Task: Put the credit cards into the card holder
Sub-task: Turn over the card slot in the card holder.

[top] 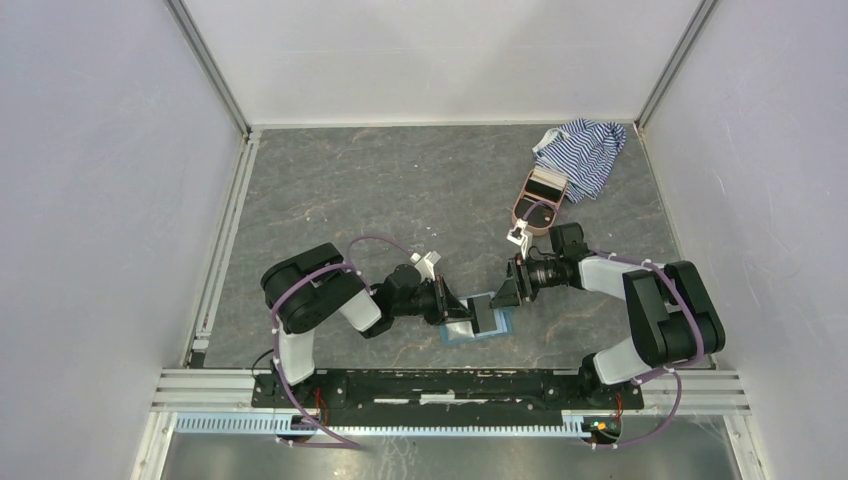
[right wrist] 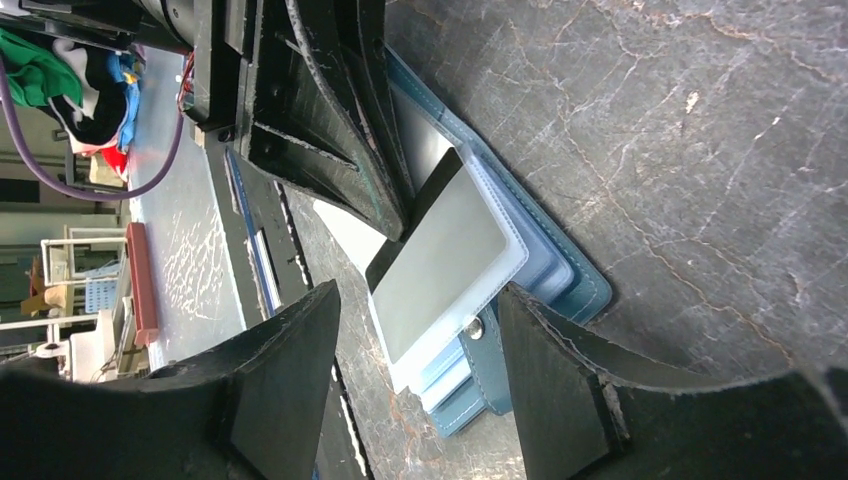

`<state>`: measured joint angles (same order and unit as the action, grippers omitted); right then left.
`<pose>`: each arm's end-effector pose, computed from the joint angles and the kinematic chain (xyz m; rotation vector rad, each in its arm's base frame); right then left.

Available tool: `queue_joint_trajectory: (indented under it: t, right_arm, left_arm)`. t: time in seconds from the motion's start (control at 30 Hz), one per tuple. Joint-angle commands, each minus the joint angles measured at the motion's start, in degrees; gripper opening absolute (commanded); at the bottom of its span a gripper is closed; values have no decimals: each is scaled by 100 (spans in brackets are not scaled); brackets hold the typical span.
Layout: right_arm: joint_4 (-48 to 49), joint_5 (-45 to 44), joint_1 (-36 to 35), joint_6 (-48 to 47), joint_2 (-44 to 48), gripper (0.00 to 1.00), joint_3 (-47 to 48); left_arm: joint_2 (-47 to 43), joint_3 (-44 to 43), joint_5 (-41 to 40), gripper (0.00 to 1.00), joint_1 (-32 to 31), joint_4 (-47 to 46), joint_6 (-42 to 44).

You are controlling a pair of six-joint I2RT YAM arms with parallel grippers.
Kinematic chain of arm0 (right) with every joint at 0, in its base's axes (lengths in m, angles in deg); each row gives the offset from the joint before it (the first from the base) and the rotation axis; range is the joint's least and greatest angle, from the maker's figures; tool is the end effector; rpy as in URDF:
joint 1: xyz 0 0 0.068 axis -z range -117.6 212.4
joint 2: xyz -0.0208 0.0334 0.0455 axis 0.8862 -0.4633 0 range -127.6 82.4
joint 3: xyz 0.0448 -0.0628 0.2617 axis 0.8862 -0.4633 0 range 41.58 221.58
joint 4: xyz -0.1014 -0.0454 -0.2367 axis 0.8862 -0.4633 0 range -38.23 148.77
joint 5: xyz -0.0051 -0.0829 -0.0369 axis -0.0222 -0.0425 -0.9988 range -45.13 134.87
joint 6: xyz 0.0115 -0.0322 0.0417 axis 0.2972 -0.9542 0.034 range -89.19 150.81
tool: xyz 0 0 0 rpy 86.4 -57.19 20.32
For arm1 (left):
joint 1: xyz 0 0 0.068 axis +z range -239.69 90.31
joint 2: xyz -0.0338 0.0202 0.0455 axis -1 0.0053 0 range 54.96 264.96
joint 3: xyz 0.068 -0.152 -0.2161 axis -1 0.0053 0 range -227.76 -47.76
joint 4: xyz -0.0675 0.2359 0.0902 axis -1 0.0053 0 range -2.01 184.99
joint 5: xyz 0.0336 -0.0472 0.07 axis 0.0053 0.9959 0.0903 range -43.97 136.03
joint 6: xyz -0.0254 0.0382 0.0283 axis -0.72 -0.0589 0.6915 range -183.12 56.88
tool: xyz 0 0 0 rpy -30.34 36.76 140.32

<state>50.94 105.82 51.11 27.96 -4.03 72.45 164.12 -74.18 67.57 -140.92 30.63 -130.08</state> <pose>0.2218 0.0760 0.1272 -0.6255 2.3348 1.4469 0.1739 -0.2374 0.0815 -0.0427 2.4239 -1.5409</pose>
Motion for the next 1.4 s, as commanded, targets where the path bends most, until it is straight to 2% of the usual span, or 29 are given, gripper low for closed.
queue_joint_trajectory:
  t: [0.0,0.53,0.77,1.07,1.37]
  right_arm:
    - [118,328,-114,-31,-1,66,-37]
    - [144,433,-363,-6,-191,59,6]
    - [182,384,-361,37,-189,50,15]
    - [204,264,-362,92,-344,50,11]
    - [207,250,-362,97,-346,48,29]
  left_arm:
    - [193,-37,-75,18,-11,329,81]
    - [10,-283,95,18,-10,446,112]
    - [-89,-244,96,25,-11,522,153]
    - [-233,-216,182,27,-11,223,-25]
    - [-510,-197,189,30,-11,340,-45]
